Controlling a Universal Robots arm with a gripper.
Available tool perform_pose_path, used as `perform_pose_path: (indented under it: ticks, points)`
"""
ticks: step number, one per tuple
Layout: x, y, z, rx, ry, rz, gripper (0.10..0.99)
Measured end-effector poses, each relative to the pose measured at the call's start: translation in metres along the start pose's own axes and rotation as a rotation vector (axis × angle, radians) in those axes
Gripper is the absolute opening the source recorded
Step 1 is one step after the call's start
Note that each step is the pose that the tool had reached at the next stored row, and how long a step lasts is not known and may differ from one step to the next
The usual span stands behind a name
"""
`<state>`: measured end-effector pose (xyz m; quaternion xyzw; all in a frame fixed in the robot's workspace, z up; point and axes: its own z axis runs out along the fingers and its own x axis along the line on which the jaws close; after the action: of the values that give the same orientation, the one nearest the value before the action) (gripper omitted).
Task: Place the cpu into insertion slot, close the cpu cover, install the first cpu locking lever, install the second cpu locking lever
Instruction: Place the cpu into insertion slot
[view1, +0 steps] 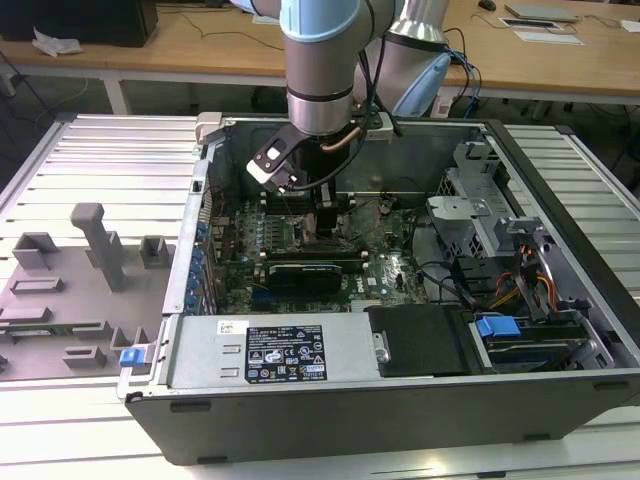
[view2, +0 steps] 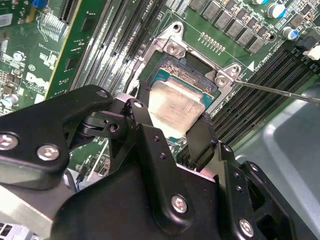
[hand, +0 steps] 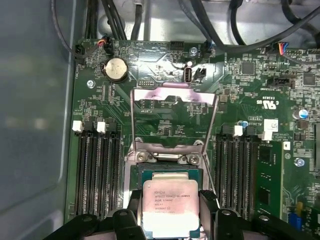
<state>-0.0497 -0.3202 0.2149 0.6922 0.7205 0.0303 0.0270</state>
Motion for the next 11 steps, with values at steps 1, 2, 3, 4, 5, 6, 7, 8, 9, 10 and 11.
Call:
perform_pose_path:
  ticks: [1,2,3,4,5,6,7,8,9,10,11]
  points:
    - [0.0004,-0.0001,0.0008,0.0,-0.0004,0.001,0.541]
    - [0.0008,-0.0003,0.0018,0.001,-0.0009,0.002,0.541]
    - [0.0015,-0.0005,0.0034,0.001,-0.0014,0.004,0.541]
    - [0.0025,-0.001,0.0056,0.002,-0.0025,0.006,0.541]
    - [0.0031,-0.0012,0.0073,0.002,-0.003,0.009,0.541]
    - [0.0032,-0.0012,0.0077,0.002,-0.0032,0.009,0.541]
    - [0.0032,-0.0012,0.0077,0.002,-0.0033,0.009,0.541]
    - [0.0032,-0.0013,0.0077,0.002,-0.0034,0.009,0.541]
    - [0.0032,-0.0013,0.0077,0.002,-0.0034,0.01,0.541]
    - [0.0032,-0.0013,0.0078,0.002,-0.0034,0.01,0.541]
    - [0.0033,-0.0013,0.008,0.002,-0.0041,0.01,0.541]
